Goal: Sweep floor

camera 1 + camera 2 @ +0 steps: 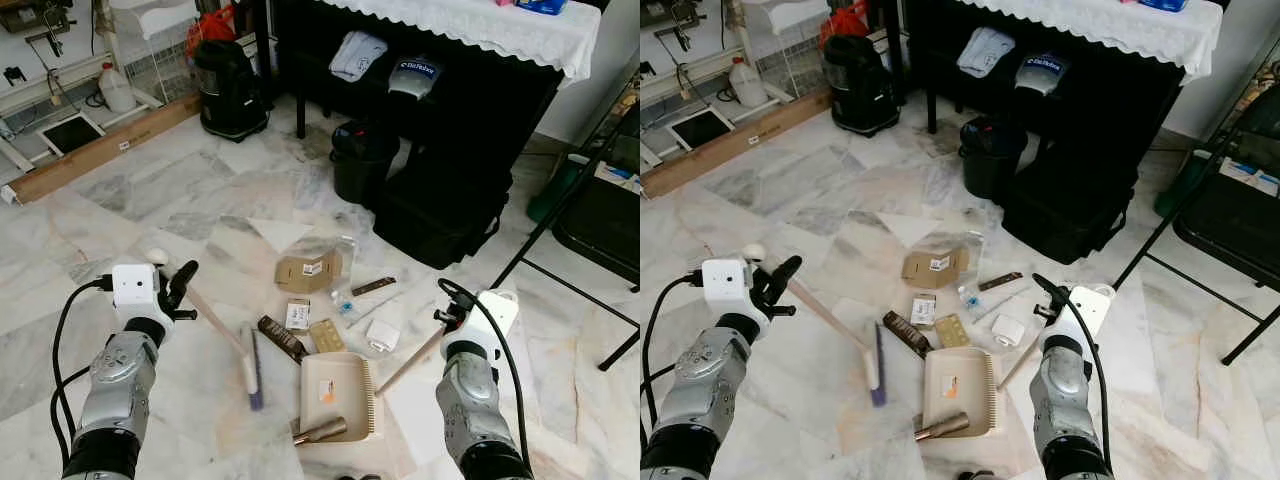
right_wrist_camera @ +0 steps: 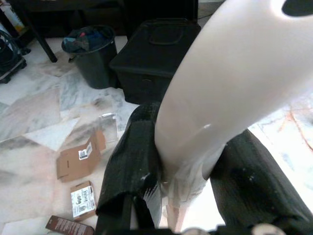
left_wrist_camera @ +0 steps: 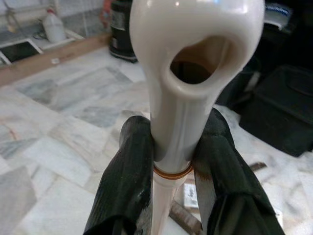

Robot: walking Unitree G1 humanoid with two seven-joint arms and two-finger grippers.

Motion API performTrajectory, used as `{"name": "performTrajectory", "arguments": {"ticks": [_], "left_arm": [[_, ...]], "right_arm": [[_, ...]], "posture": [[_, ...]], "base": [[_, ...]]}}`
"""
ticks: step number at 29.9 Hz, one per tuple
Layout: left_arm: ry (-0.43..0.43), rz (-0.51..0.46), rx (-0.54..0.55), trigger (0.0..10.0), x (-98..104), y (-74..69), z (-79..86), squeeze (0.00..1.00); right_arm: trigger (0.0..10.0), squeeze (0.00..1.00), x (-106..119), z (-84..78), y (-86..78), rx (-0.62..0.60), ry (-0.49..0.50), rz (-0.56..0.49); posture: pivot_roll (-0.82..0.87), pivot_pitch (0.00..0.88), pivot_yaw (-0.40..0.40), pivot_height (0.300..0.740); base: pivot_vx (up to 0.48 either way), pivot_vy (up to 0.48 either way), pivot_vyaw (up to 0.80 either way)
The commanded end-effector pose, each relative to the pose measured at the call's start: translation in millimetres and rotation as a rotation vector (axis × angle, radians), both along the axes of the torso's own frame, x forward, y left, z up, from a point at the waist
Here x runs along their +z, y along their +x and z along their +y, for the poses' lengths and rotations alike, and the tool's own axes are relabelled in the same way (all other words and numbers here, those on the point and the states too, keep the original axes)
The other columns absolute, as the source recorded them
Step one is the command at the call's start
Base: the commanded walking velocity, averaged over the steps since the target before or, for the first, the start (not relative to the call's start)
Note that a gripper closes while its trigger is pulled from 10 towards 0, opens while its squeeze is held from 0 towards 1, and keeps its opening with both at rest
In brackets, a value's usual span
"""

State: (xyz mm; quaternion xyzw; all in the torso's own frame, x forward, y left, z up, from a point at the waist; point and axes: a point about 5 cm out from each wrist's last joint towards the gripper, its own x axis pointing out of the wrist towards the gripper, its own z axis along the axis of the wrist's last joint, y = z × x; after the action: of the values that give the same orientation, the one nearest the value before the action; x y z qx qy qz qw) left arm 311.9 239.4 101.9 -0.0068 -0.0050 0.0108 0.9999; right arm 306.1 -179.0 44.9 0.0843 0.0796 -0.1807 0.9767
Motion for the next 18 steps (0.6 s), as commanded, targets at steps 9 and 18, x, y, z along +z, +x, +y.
{"name": "performTrajectory", "arguments": {"ticks": [9, 18], "left_arm": [[0.171, -0.195, 0.167, 10.0, 39.0, 5.9, 19.7, 0.00], [0.220, -0.185, 0.222, 10.0, 34.2, 6.0, 24.2, 0.00]], "right_arm": [[10.0, 0.00, 14.4, 4.3, 7.7, 0.014, 0.053, -0.095], [10.0, 0.00, 20.3, 6.6, 11.0, 0.027, 0.151, -0.152]], "posture": [[-0.01, 0.090, -0.028, 0.740], [-0.01, 0.067, -0.020, 0.740]], "base": [[0.000, 0.000, 0.00], [0.000, 0.000, 0.00]]}}
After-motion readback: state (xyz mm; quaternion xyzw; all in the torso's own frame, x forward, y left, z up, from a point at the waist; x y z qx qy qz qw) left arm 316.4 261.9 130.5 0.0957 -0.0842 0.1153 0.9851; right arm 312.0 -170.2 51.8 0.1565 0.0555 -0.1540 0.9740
